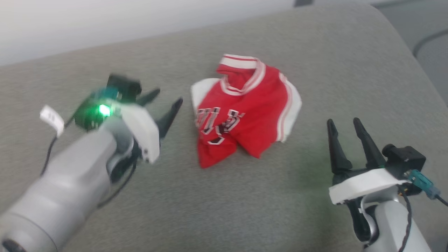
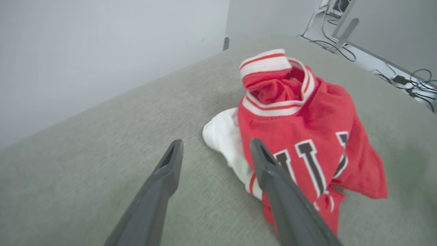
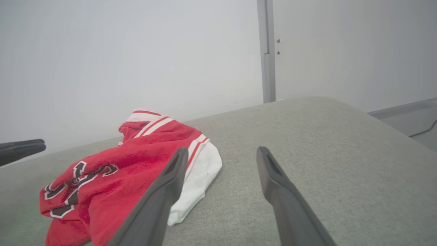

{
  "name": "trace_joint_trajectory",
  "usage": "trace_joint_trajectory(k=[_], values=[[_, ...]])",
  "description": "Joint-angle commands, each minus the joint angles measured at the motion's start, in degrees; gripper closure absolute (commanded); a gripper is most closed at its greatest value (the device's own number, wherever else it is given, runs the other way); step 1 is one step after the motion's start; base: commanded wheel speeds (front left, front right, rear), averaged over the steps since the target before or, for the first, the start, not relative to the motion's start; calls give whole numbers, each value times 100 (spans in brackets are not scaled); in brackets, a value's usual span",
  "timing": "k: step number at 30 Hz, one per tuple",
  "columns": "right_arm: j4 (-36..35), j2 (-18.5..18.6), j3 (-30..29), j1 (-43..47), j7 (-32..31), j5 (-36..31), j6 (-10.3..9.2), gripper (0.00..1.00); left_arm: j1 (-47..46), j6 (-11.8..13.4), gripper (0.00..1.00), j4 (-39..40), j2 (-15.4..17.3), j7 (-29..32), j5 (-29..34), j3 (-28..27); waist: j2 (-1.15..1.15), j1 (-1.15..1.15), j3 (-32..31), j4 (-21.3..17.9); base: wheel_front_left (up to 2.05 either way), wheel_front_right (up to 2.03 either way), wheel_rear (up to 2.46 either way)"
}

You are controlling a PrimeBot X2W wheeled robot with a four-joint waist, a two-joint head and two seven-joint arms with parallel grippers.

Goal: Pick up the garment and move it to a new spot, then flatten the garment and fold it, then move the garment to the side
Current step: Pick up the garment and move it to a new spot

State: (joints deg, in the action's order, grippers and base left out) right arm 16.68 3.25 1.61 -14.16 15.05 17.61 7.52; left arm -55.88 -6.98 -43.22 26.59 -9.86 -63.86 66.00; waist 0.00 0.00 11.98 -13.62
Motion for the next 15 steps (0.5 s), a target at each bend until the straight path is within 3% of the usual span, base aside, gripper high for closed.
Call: trace_joint_trajectory(k=[1,8,15], values=[[9,33,-30,92,16,-43,-6,0,161,16,0,-32,-54,-79,-31,-20,0,0,-278,375,0,0,0],[87,256,-261,269,16,-80,-5,0,1010,278,0,-329,-139,-533,-71,-593,0,0,-470,1040,0,0,0],[127,509,-512,437,16,-91,-5,0,2091,623,0,241,-216,-537,932,-2215,0,0,-558,1612,0,0,0]])
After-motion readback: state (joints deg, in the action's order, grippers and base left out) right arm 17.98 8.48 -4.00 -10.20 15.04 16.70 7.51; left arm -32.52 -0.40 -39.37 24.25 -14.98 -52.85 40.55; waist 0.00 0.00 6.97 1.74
